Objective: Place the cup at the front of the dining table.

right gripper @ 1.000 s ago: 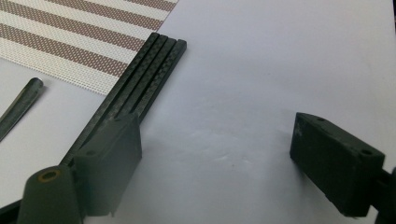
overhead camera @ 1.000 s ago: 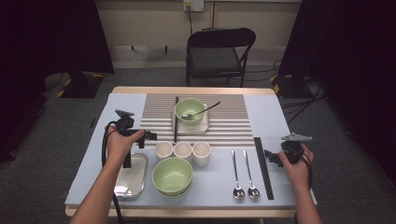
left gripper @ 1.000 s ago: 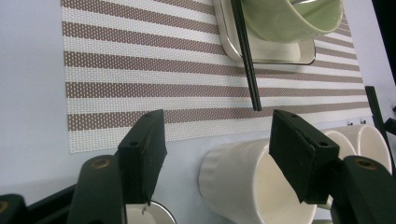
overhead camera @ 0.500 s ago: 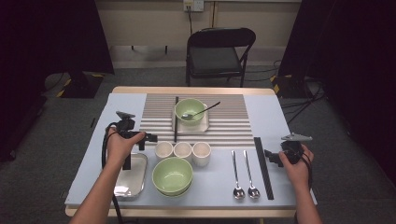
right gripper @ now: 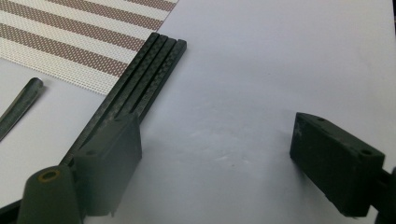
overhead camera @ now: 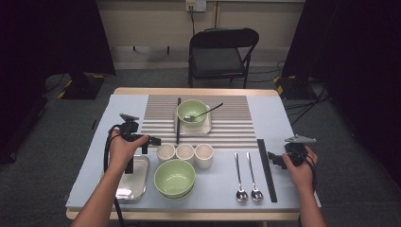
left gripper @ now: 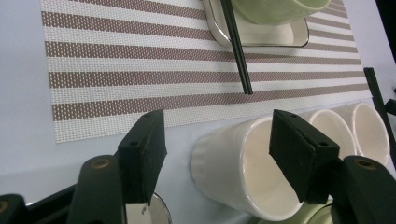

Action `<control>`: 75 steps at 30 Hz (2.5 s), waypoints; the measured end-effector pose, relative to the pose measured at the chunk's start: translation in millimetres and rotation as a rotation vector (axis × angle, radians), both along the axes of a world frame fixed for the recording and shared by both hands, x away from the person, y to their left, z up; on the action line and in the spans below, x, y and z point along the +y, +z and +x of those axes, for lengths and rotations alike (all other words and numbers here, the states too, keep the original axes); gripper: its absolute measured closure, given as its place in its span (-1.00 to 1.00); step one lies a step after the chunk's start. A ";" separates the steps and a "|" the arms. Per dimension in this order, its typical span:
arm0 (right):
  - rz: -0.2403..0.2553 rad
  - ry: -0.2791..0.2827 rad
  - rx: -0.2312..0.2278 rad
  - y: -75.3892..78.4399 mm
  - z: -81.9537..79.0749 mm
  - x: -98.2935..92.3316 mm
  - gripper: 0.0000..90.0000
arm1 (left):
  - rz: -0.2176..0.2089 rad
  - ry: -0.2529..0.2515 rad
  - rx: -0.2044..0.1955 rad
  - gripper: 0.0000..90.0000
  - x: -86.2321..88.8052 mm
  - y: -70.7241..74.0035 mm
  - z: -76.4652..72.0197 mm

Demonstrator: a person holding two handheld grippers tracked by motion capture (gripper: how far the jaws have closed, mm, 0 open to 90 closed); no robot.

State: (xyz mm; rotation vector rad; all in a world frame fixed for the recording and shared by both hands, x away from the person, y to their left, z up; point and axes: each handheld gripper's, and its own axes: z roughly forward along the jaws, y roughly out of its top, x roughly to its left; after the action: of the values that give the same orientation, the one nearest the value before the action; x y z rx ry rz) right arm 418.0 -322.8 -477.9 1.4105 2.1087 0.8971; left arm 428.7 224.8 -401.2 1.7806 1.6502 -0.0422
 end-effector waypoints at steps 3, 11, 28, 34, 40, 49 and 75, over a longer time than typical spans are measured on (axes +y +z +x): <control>0.000 0.001 0.000 0.0 0.1 -0.1 -0.66 | 0.005 0.000 0.000 -0.19 -1.9 0.5 -0.8; 0.001 0.002 0.000 0.0 0.1 -0.2 -0.67 | 0.003 -0.012 -0.002 -0.18 -4.1 -0.1 -2.1; 0.001 0.000 0.000 0.0 0.1 -0.1 -0.66 | 0.003 -0.016 0.010 -0.16 -6.3 -7.9 -5.2; 0.001 0.000 0.000 0.0 0.0 -0.1 -0.66 | 0.012 -0.033 0.012 -0.10 -9.8 -9.7 -5.1; 0.001 0.000 0.000 0.0 0.1 -0.1 -0.67 | 0.025 -0.042 0.024 -0.01 -13.6 -12.0 -5.0; 0.001 0.000 0.001 0.0 0.1 0.0 -0.66 | 0.051 -0.051 0.034 0.13 -20.8 -14.0 -4.2; 0.001 0.000 0.000 0.0 0.1 -0.1 -0.67 | 0.098 -0.047 0.091 0.53 -28.5 -21.2 0.1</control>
State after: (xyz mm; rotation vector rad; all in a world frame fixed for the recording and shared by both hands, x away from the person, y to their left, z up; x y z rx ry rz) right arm 418.0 -322.9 -478.0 1.4112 2.1087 0.8983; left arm 428.8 196.2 -422.4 1.9168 1.7002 -0.0650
